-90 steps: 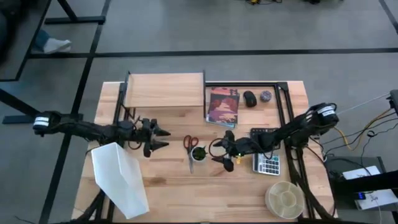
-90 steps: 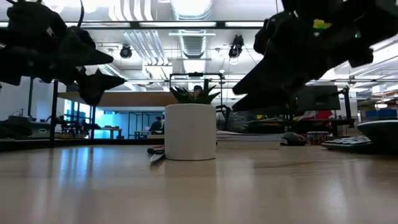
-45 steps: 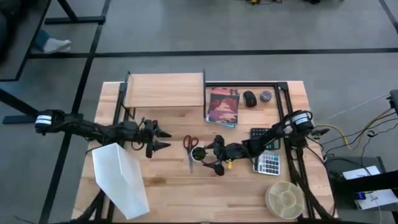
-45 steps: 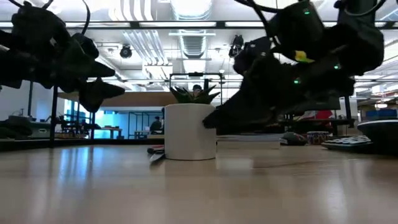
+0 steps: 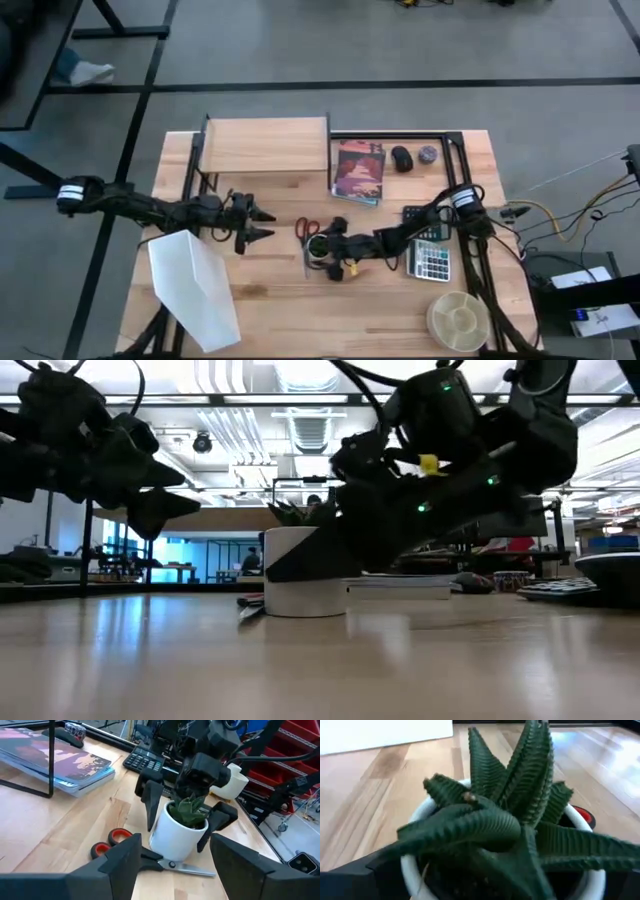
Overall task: Stock shelves
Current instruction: Put the flower pot on the shelf
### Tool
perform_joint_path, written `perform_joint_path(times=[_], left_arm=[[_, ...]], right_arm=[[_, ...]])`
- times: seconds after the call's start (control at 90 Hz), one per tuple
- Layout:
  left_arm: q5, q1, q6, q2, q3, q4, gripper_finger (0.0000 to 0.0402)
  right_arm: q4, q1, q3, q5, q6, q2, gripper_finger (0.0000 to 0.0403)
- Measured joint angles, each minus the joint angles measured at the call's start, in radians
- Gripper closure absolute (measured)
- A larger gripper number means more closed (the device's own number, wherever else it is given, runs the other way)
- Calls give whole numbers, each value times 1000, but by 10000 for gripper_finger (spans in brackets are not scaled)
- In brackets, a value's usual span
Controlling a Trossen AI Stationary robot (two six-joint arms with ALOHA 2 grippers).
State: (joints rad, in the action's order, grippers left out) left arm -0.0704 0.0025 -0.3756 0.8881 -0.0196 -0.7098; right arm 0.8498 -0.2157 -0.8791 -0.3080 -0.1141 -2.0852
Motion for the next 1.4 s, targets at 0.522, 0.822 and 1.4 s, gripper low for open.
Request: perform_joint_path(times=[0.522, 0.822, 1.4], left_arm=[[6, 0, 27, -4, 0, 7, 214], [68, 1, 113, -4, 0, 10, 217], [85, 1, 112, 0, 0, 20, 224]], right_arm=[[-95, 0, -15, -34, -149, 44, 73], [-237, 40, -57, -61, -95, 260, 73], [-570, 374, -507, 10, 109, 212, 73]])
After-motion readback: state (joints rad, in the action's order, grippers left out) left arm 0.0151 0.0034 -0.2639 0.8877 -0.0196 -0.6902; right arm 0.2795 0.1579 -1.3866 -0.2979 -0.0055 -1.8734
